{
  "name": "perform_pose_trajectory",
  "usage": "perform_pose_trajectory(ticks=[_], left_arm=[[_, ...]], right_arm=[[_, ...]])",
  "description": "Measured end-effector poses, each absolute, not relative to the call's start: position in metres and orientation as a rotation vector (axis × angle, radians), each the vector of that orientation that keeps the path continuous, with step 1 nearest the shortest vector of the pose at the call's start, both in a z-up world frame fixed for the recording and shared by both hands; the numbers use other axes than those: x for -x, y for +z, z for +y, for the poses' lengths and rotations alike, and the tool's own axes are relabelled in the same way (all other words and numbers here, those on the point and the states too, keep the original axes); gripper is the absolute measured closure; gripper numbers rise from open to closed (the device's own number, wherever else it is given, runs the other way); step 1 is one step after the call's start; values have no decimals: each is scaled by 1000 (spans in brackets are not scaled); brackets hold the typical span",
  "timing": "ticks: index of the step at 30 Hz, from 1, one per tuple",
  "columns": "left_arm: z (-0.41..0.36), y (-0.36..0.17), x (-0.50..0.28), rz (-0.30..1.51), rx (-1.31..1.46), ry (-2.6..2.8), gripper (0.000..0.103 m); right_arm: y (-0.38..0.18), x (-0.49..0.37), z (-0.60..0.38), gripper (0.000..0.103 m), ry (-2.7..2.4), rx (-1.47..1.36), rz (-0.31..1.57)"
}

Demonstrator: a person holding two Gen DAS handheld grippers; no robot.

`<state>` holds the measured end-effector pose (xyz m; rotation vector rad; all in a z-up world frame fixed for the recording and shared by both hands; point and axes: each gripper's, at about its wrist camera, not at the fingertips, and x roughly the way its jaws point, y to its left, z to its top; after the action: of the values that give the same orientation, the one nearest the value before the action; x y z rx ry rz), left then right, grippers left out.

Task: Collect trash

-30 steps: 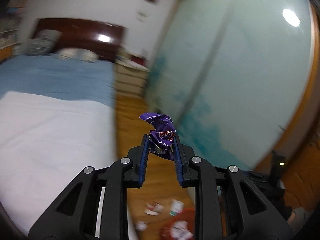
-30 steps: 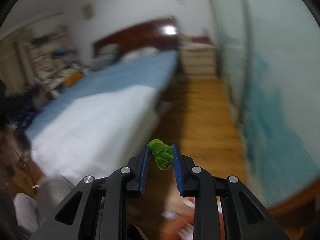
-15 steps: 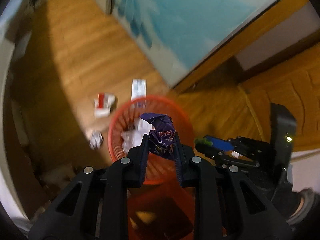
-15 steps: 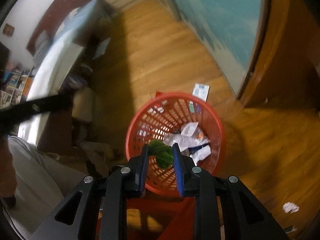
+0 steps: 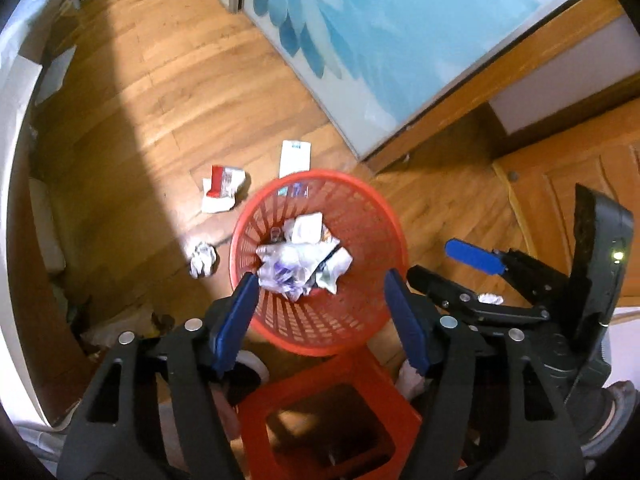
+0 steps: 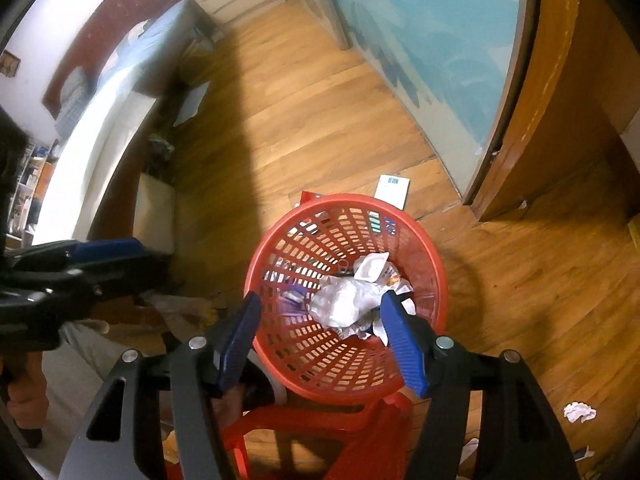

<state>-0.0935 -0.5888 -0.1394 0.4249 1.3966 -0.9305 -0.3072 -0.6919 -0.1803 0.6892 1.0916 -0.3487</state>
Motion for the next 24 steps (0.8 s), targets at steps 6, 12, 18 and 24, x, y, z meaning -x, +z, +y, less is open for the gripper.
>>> perform_pose_trajectory(ticks=[6,12,18,24], left_arm=[[-568,-88,92,1207,-376,-939,37],[-502,1,69,966,-234,-903,25],[-395,71,35,755,-127,-730,17],[-286,102,13,642,-56,-571,15]], right_arm=[[-134,294,-682,29,-375,-616,1014],[-68,253,-642,17,-300,-500,896],[16,181,-561,16,-110,-429,741],[92,126,-463,7,47,-364,603]])
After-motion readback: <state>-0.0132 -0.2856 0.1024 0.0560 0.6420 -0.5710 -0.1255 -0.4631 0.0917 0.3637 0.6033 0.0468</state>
